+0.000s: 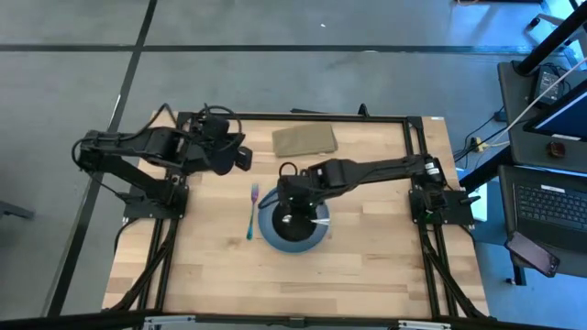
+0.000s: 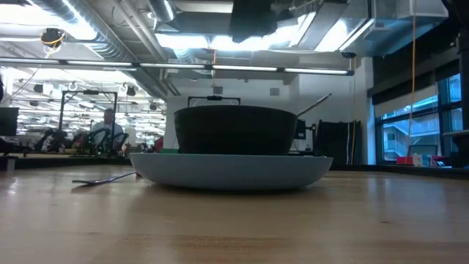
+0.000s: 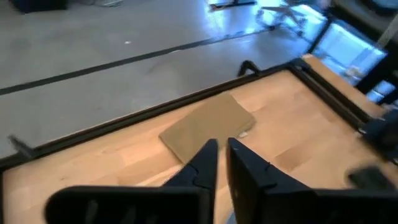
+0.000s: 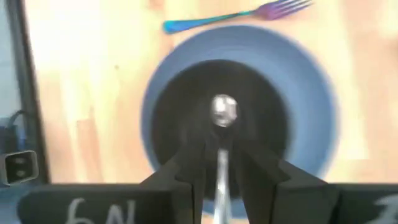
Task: Set table place
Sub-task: Return to Home Position
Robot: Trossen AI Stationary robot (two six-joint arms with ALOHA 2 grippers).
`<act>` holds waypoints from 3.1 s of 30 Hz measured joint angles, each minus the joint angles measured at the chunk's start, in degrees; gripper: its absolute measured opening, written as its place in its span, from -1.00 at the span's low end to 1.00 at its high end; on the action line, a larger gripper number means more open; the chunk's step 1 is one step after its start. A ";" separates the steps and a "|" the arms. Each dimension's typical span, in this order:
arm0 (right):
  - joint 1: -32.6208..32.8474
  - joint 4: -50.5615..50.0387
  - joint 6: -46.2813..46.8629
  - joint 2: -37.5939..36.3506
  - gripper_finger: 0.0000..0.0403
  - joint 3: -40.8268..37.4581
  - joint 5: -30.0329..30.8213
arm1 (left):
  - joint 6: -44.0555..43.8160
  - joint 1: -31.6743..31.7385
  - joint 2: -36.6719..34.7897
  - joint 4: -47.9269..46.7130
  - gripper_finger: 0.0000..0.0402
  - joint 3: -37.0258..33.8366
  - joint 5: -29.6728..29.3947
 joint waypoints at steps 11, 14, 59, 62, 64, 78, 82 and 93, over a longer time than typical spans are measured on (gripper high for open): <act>3.78 -20.36 -2.61 -0.07 -0.59 18.70 17.85 | 6.72 -6.05 -12.60 -8.93 -0.84 0.02 6.89; 3.94 -22.86 -2.70 -2.05 -0.59 18.38 22.68 | 6.36 -7.70 -16.87 -13.64 -0.89 0.06 9.08; 7.85 55.92 8.28 -41.17 -0.59 -41.97 28.19 | 35.38 -10.53 -72.53 27.98 -0.60 -38.69 37.46; 7.78 68.42 10.67 -47.49 -0.59 -55.66 28.20 | 35.31 -10.53 -72.53 28.25 -0.58 -39.52 37.65; 7.78 75.40 12.43 -50.78 -0.59 -64.47 28.07 | 35.20 -10.55 -72.53 29.31 -0.57 -41.04 38.09; 7.76 112.59 8.07 -69.73 -0.59 -101.20 22.33 | 30.77 -10.53 -72.51 40.88 -0.50 -52.73 40.15; 7.76 113.95 7.84 -74.71 -0.59 -105.55 22.34 | 30.45 -10.53 -72.49 43.84 -0.51 -56.22 40.15; 7.77 111.42 9.20 -86.92 -0.59 -115.07 17.68 | 29.30 -10.53 -72.51 59.15 -0.61 -68.21 39.69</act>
